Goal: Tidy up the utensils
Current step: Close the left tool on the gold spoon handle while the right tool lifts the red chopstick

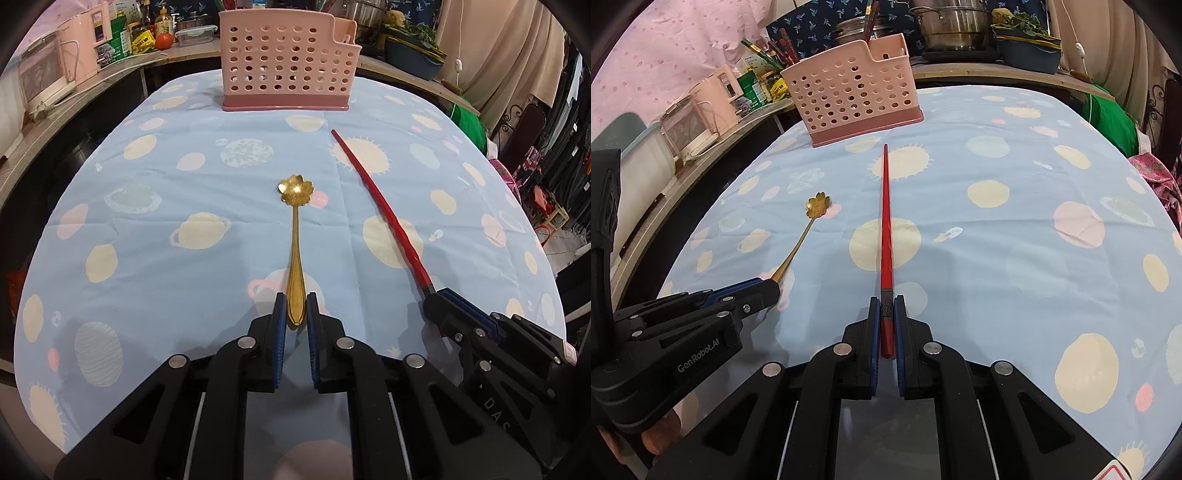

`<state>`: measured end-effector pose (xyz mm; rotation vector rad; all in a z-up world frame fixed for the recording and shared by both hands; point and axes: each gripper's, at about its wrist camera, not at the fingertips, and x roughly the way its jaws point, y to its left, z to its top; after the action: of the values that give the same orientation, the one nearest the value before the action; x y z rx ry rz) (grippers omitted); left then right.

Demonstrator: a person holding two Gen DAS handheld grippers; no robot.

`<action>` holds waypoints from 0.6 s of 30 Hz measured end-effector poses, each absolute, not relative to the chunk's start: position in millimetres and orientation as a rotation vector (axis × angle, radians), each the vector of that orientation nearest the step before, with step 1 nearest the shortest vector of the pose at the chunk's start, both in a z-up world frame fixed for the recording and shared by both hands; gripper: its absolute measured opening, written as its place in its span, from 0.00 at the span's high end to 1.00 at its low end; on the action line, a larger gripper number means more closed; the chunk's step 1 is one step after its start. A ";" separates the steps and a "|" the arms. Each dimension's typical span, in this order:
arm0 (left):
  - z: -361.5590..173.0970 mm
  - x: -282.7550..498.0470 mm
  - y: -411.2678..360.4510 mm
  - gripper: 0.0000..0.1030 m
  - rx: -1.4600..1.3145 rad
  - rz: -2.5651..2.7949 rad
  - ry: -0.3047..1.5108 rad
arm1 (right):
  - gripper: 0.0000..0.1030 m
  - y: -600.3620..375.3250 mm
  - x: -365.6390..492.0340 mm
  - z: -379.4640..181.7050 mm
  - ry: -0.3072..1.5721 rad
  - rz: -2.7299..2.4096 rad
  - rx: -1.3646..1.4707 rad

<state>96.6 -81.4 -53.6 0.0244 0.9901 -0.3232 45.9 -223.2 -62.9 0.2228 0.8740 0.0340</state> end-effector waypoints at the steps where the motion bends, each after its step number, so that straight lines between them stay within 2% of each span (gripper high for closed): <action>1: -50.0 95.0 -79.2 0.90 0.020 -0.320 0.983 | 0.93 -222.8 45.1 -61.5 0.871 0.036 0.223; 14: 22.2 91.5 -45.4 0.90 -0.052 -0.291 0.835 | 0.93 -223.7 30.3 9.0 0.696 0.062 0.238; 15: 28.8 93.0 -43.2 0.91 -0.055 -0.291 0.823 | 0.93 -224.5 31.2 14.7 0.684 0.064 0.238; 16: 34.0 94.2 -41.9 0.97 -0.058 -0.291 0.813 | 0.93 -225.3 32.1 21.2 0.670 0.066 0.238; 18: 44.3 97.4 -40.2 0.99 -0.061 -0.289 0.795 | 0.93 -226.9 35.1 33.5 0.643 0.074 0.242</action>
<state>97.4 -40.2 44.3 -0.0614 0.7950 -0.2886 35.1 -226.9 33.5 0.2421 0.6429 0.0737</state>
